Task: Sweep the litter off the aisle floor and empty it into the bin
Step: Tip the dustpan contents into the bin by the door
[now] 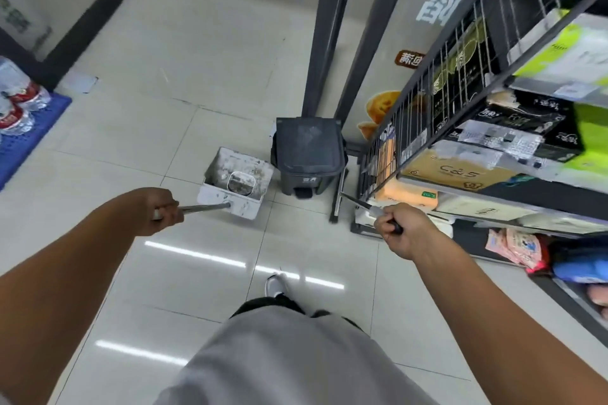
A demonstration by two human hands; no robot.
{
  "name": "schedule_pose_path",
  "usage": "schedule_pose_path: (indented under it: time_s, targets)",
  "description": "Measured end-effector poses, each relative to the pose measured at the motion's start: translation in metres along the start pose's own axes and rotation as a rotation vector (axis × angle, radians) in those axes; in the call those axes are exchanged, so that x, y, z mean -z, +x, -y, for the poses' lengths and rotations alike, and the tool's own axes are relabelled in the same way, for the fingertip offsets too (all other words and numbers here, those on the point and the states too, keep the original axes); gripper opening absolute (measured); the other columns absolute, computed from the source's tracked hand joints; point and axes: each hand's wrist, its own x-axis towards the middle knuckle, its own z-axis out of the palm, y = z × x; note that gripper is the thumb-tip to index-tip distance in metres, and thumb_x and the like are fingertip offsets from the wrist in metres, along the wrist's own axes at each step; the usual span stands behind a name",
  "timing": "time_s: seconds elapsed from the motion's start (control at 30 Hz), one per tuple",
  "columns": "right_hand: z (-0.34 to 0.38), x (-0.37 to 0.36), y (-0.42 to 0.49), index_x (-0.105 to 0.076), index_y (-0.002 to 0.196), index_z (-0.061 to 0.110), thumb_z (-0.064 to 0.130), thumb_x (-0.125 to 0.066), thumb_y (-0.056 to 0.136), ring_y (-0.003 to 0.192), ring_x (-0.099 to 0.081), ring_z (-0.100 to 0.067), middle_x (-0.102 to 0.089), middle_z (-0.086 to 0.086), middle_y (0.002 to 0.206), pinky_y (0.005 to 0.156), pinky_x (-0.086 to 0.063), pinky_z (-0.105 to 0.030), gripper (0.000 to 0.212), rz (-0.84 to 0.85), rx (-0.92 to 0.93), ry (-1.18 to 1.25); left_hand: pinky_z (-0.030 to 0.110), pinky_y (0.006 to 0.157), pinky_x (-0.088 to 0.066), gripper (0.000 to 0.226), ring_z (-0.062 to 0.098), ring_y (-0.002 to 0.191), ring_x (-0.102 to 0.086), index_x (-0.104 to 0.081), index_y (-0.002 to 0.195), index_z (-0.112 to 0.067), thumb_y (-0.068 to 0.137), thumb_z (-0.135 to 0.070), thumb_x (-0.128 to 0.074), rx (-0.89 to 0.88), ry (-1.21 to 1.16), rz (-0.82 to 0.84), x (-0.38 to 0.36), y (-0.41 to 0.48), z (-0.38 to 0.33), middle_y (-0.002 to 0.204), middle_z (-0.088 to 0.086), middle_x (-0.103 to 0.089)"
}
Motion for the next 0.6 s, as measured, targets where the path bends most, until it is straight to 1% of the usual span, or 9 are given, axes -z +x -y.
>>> schedule_pose_path:
  time_s: [0.03, 0.07, 0.13, 0.17, 0.3, 0.43, 0.5, 0.57, 0.6]
  targets:
    - [0.005, -0.002, 0.003, -0.040, 0.080, 0.010, -0.006, -0.030, 0.095, 0.048, -0.029, -0.008, -0.031, -0.001, 0.069, 0.027, -0.020, -0.014, 0.024, 0.003, -0.017, -0.007, 0.006, 0.029, -0.028, 0.021, 0.006, 0.023, -0.039, -0.046, 0.085, 0.006, 0.096, -0.011, -0.039, 0.014, -0.001, -0.018, -0.003, 0.006, -0.004, 0.051, 0.010, -0.048]
    - [0.009, -0.003, 0.009, -0.040, 0.081, 0.011, -0.005, -0.030, 0.095, 0.047, -0.029, -0.008, -0.031, 0.000, 0.068, 0.027, -0.020, -0.014, 0.024, 0.014, -0.025, -0.018, 0.007, 0.027, -0.027, 0.023, 0.006, 0.022, -0.038, -0.045, 0.084, 0.006, 0.098, -0.009, -0.035, 0.035, -0.056, -0.012, -0.010, 0.005, -0.011, 0.055, 0.009, -0.047]
    - [0.016, -0.006, 0.019, -0.041, 0.084, 0.012, -0.003, -0.029, 0.096, 0.045, -0.030, -0.007, -0.030, 0.000, 0.068, 0.027, -0.020, -0.014, 0.023, 0.010, -0.021, 0.004, 0.007, 0.028, -0.025, 0.022, 0.006, 0.023, -0.036, -0.045, 0.083, 0.003, 0.098, -0.009, -0.034, 0.021, -0.049, -0.022, -0.020, 0.014, -0.023, 0.068, 0.008, -0.042]
    - [0.016, -0.006, 0.023, -0.042, 0.085, 0.012, -0.002, -0.029, 0.097, 0.046, -0.030, -0.007, -0.029, 0.001, 0.069, 0.027, -0.020, -0.013, 0.023, -0.005, -0.033, 0.007, 0.006, 0.029, -0.024, 0.021, 0.006, 0.023, -0.035, -0.044, 0.084, 0.002, 0.097, -0.009, -0.034, 0.031, -0.041, -0.027, -0.025, 0.015, -0.027, 0.070, 0.006, -0.040]
    - [0.029, -0.015, 0.045, -0.041, 0.085, 0.011, -0.002, -0.027, 0.097, 0.053, -0.028, -0.008, -0.028, 0.000, 0.069, 0.026, -0.020, -0.013, 0.023, -0.011, -0.029, -0.008, 0.005, 0.032, -0.023, 0.018, 0.007, 0.022, -0.034, -0.044, 0.084, 0.000, 0.096, -0.010, -0.035, 0.058, -0.045, -0.027, -0.036, 0.020, -0.044, 0.071, 0.005, -0.039]
    - [0.047, -0.034, 0.076, -0.044, 0.091, 0.010, -0.003, -0.024, 0.097, 0.046, -0.032, -0.006, -0.032, -0.002, 0.073, 0.026, -0.021, -0.014, 0.024, -0.023, -0.013, -0.041, 0.003, 0.039, -0.022, 0.015, 0.008, 0.023, -0.032, -0.044, 0.084, -0.003, 0.096, -0.008, -0.037, 0.048, 0.000, -0.092, -0.034, 0.028, -0.074, 0.071, 0.006, -0.041]
    - [0.057, -0.046, 0.092, -0.045, 0.092, 0.011, -0.002, -0.025, 0.097, 0.036, -0.036, -0.005, -0.033, -0.002, 0.072, 0.026, -0.022, -0.013, 0.024, 0.007, -0.021, -0.083, 0.004, 0.045, -0.022, 0.015, 0.008, 0.023, -0.032, -0.045, 0.084, -0.003, 0.096, -0.009, -0.038, 0.037, 0.032, -0.104, -0.029, 0.033, -0.087, 0.072, 0.007, -0.042]
    - [0.065, -0.055, 0.106, -0.046, 0.093, 0.010, -0.001, -0.028, 0.096, 0.027, -0.034, -0.005, -0.033, -0.002, 0.069, 0.026, -0.023, -0.013, 0.021, 0.001, -0.028, -0.126, 0.004, 0.044, -0.023, 0.015, 0.008, 0.024, -0.033, -0.046, 0.085, -0.001, 0.096, -0.009, -0.039, 0.040, 0.057, -0.152, -0.027, 0.035, -0.099, 0.071, 0.007, -0.045]
    - [0.066, -0.058, 0.111, -0.046, 0.093, 0.010, -0.002, -0.029, 0.096, 0.027, -0.034, -0.006, -0.033, -0.002, 0.068, 0.026, -0.023, -0.014, 0.021, 0.007, -0.034, -0.147, 0.004, 0.041, -0.024, 0.016, 0.008, 0.024, -0.033, -0.047, 0.086, -0.001, 0.096, -0.010, -0.040, 0.043, 0.087, -0.173, -0.025, 0.035, -0.103, 0.070, 0.007, -0.046]
